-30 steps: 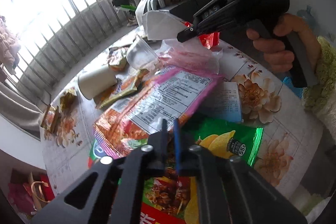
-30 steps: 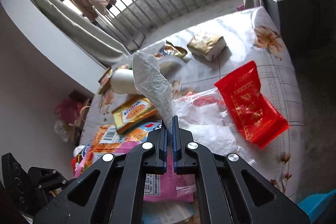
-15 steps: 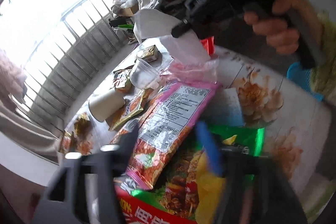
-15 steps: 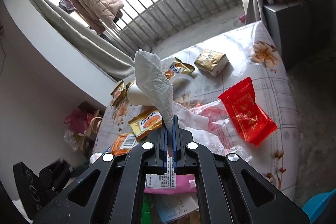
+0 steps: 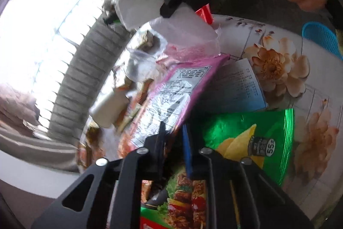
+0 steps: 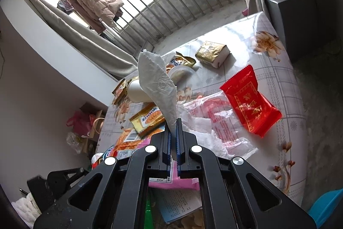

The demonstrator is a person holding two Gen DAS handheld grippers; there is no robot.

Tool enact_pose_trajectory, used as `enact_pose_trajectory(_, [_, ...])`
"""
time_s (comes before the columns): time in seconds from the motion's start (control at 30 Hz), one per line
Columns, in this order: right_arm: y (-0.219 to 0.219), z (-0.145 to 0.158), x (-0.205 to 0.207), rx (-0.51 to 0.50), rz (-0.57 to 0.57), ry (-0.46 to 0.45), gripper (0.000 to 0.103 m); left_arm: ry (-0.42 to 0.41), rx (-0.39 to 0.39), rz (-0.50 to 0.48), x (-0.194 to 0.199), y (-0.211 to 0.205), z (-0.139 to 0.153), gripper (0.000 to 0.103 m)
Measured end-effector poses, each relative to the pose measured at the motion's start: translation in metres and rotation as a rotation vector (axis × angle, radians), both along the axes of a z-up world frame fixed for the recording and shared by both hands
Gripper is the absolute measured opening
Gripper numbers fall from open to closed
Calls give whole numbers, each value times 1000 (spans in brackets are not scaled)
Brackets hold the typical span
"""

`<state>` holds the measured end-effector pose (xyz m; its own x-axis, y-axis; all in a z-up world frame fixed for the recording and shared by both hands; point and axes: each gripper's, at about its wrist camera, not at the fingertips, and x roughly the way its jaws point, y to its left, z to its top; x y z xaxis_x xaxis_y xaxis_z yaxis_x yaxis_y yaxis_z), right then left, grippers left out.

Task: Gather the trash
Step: 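Carry the tissue and pink bag with both tools over the blue basket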

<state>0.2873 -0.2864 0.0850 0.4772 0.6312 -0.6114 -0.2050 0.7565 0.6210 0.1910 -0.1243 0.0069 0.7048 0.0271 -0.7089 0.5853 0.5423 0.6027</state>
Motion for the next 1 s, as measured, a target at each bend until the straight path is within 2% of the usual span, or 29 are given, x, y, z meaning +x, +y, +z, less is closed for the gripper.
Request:
enact_pose_trajectory(0.13, [2,6,-4,10,7,-10,3,-139,55,-53,-20,1,10,3])
enact_pose_trajectory(0.23, [3,14,-8,30,12,-23,3,-192,66,-63,-31,5,22,2])
enact_pose_trajectory(0.4, [3,35,-19,87,20,-58,3,-249,21,-24,-46,22,51,2])
enact_pose_trajectory(0.5, [-2,49,-31,116,20,-88,3,-257,-42,13,-59,36,75,2])
enact_pose_trajectory(0.63, [-17,67,-54,153,0,-128,3,-180,-202,61,-67,53,107,2])
enact_pose_trajectory(0.77, [-46,82,-86,178,-52,-163,3,-80,-401,84,-71,59,134,2])
enact_pose_trajectory(0.87, [-82,89,-122,189,-130,-191,3,25,-534,66,-72,43,145,1])
enact_pose_trajectory(1.0, [-134,88,-169,199,-266,-201,3,141,-645,4,-77,5,153,1])
